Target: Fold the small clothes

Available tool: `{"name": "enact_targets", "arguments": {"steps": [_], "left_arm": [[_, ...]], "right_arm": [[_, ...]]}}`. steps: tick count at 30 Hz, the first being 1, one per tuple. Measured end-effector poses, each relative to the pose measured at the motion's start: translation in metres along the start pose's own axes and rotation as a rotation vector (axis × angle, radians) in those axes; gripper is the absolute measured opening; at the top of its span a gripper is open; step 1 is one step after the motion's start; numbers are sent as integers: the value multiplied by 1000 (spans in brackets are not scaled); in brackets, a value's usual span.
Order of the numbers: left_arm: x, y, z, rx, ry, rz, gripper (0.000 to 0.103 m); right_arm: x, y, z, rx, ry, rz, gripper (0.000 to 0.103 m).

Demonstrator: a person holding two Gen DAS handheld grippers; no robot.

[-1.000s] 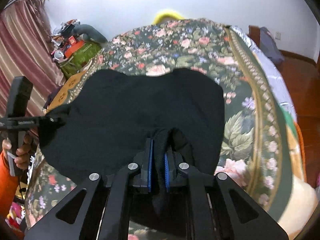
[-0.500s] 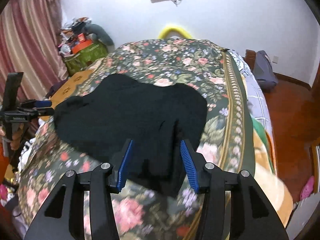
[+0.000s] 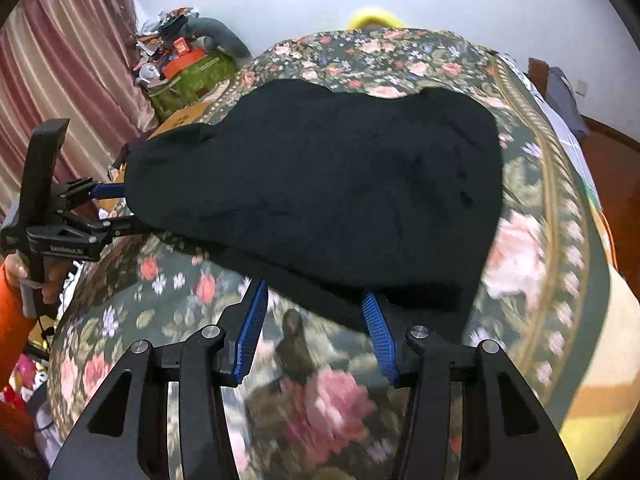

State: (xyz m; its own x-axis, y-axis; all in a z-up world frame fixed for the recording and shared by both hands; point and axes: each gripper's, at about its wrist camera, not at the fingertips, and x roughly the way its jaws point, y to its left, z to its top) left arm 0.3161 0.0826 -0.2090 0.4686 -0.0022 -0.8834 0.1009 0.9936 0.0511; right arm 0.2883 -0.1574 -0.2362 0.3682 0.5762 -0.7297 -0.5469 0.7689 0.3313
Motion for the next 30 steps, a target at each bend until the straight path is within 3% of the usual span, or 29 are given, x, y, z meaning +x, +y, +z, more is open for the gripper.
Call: {"name": "enact_targets", "arguments": {"steps": [9, 13, 15, 18, 21, 30], "left_arm": [[23, 9, 80, 14, 4, 8, 89], [22, 33, 123, -78, -64, 86, 89], [12, 48, 133, -144, -107, 71, 89], [-4, 66, 134, -214, -148, 14, 89], [-5, 71, 121, -225, -131, -2, 90], [37, 53, 74, -146, 13, -70, 89]], "right_arm": [[13, -5, 56, -93, -59, -34, 45], [2, -29, 93, -43, -146, -120, 45], [-11, -40, 102, -1, -189, -129, 45], [-35, -48, 106, 25, -252, -133, 45], [-50, -50, 97, 37, -270, -140, 50], [-29, -66, 61, 63, -170, -146, 50]]}}
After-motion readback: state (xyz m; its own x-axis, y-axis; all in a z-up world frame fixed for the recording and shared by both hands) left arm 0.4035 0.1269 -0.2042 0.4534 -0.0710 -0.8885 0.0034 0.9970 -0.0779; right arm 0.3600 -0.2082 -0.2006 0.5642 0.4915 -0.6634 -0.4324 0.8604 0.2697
